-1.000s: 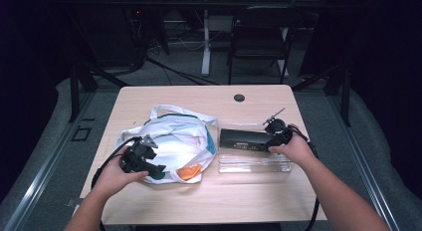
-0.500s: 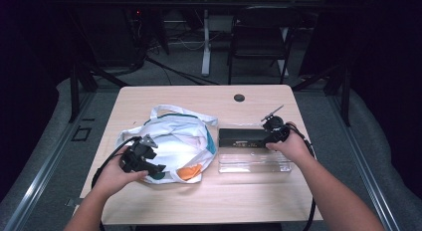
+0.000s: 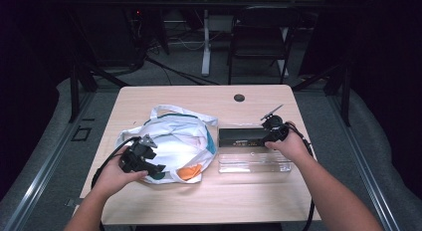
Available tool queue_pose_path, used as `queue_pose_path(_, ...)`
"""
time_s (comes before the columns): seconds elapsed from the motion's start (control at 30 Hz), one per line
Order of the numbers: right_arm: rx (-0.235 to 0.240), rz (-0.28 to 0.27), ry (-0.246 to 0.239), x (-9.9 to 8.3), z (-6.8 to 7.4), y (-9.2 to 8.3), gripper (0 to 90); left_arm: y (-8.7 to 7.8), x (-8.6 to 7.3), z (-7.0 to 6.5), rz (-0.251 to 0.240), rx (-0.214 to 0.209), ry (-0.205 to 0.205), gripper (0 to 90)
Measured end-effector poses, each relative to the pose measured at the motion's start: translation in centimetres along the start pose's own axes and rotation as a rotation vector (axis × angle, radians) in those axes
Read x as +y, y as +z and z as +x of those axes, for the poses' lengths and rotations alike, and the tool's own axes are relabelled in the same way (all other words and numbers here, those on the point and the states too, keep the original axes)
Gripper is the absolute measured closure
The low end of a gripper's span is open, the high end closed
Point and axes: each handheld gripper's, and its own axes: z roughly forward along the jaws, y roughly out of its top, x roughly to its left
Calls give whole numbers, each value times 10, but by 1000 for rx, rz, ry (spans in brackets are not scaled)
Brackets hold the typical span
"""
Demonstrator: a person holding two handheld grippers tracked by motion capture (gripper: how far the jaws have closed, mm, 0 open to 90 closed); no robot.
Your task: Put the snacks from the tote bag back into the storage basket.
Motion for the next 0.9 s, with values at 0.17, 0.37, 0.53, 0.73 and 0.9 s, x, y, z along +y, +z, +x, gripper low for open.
queue_pose_path(0.17, -2, 3, 6, 0, -1, -1, 369, -1, -1, 1, 2, -5, -2, 399)
queue_pose_path(0.37, 1, 3, 8, -1, -1, -1, 371, 0, -1, 1, 4, -6, -4, 399)
queue_pose_path(0.53, 5, 3, 8, -1, -1, -1, 372, 0, -1, 1, 4, -7, -3, 399)
queue_pose_path(0.73, 8, 2, 18, -1, -1, -1, 371, 0, -1, 0, 5, -8, -5, 399)
queue_pose_path(0.9, 7, 4, 22, -1, -1, -1, 371, -1, -1, 1, 5, -6, -5, 399)
